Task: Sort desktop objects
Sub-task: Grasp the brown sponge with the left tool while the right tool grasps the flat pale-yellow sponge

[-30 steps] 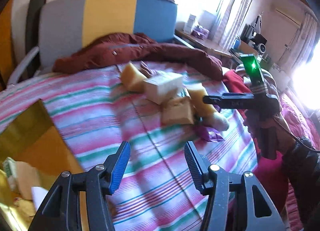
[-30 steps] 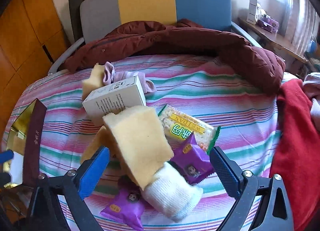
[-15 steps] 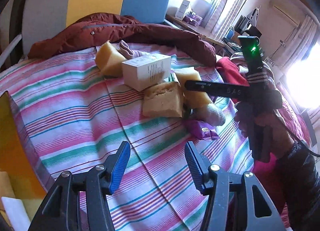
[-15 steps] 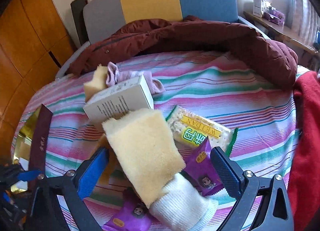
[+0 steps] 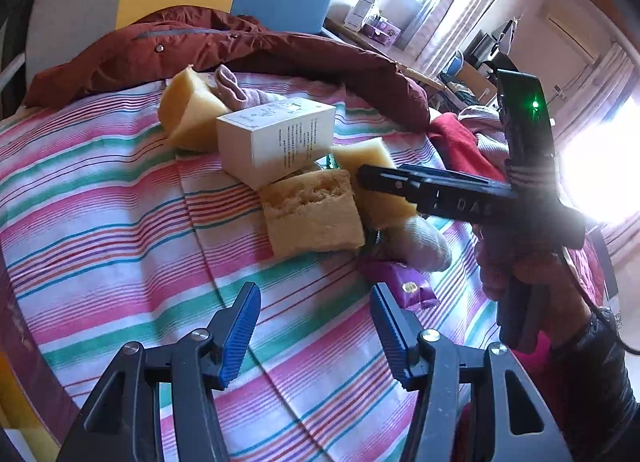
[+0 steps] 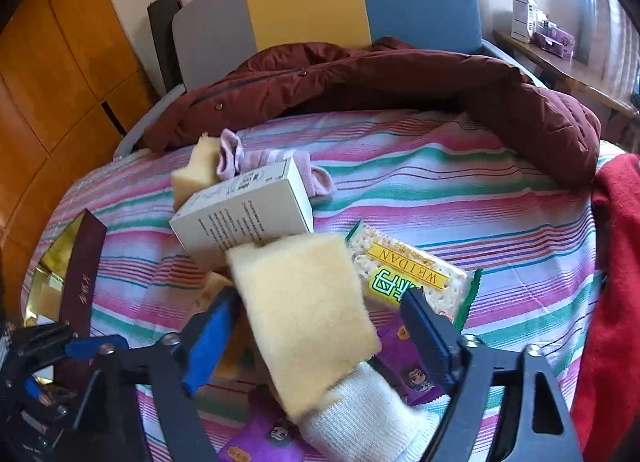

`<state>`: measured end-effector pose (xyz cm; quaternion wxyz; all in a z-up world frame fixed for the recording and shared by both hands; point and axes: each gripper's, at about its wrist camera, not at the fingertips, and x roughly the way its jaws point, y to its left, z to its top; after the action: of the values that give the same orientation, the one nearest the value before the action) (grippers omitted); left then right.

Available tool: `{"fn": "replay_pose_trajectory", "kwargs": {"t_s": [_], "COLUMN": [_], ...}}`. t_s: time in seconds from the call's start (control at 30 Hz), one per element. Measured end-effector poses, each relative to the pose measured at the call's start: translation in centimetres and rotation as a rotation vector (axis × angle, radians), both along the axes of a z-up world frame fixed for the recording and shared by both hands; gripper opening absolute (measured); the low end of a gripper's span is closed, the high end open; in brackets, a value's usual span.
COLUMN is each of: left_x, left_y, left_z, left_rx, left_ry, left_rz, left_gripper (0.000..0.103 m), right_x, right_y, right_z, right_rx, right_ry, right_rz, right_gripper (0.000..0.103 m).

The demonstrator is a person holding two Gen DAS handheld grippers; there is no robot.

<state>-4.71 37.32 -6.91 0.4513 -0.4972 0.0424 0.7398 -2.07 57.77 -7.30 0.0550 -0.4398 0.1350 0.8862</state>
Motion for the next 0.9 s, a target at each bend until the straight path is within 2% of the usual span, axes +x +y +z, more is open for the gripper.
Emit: {"fn": "replay_pose_trajectory", "kwargs": {"t_s": [0.07,0.13,0.27,0.4,0.47,0.53,0.57,0.6,0.63,0.77,0.9], "left_x": [-0.3,-0.5,-1.2,-2.5,-2.7,-2.9,-2.8,-2.7,-2.6,-2.4,-2.7], "left_y": [0.4,0.7,1.4,2.3,2.4,2.7,2.8,3.0,3.3,4.3,5.0], "left_z": [0.0,0.0,-0.1,-0.6,-0.8,-0.8,-0.7,-0.6,-0.6,-0.8,-1.7], "left_rx": [0.008,0.019,0.026,0.018,0.025,0.044,0.05,0.045,0.04,0.007,-0.039], "left_ry": [-0.019,-0.026,-0.048,-0.096,-0.11,-0.121,-0.113,-0.099,-0.092,-0.061,-0.033], "left_rz": [-0.007,-0.01,-0.002,0.063,0.079,0.082,0.082,0.079,0.073,0.072,0.109], "left_gripper": [0.058,0.058,0.058,0.058,0.059,0.067,0.071,0.079,0.081,0.081,0.076], "right_x": [-0.1,-0.2,-0.2,-0.2,-0.3,-0.3,-0.3,-0.2,-0.2,-0.1,-0.2], "right_y": [-0.3,-0.6,-1.0,-0.5,-0.2,0.1,0.2,0.4,0.5,0.8,0.6], "right_z": [-0.1,-0.1,-0.3,-0.3,-0.4,-0.4,-0.3,-0.3,-0.2,-0.2,-0.1], "right_rx": [0.012,0.021,0.036,0.013,0.002,-0.022,-0.027,-0.034,-0.04,-0.059,-0.064], "right_ry": [-0.007,-0.014,-0.022,-0.021,-0.022,-0.023,-0.017,-0.012,-0.009,-0.007,0.002], "right_rz": [0.01,0.021,0.035,0.017,0.007,-0.003,-0.009,-0.014,-0.017,-0.03,-0.027], "right_gripper": [0.072,0.061,0.061,0.063,0.071,0.078,0.079,0.079,0.079,0.079,0.078]}}
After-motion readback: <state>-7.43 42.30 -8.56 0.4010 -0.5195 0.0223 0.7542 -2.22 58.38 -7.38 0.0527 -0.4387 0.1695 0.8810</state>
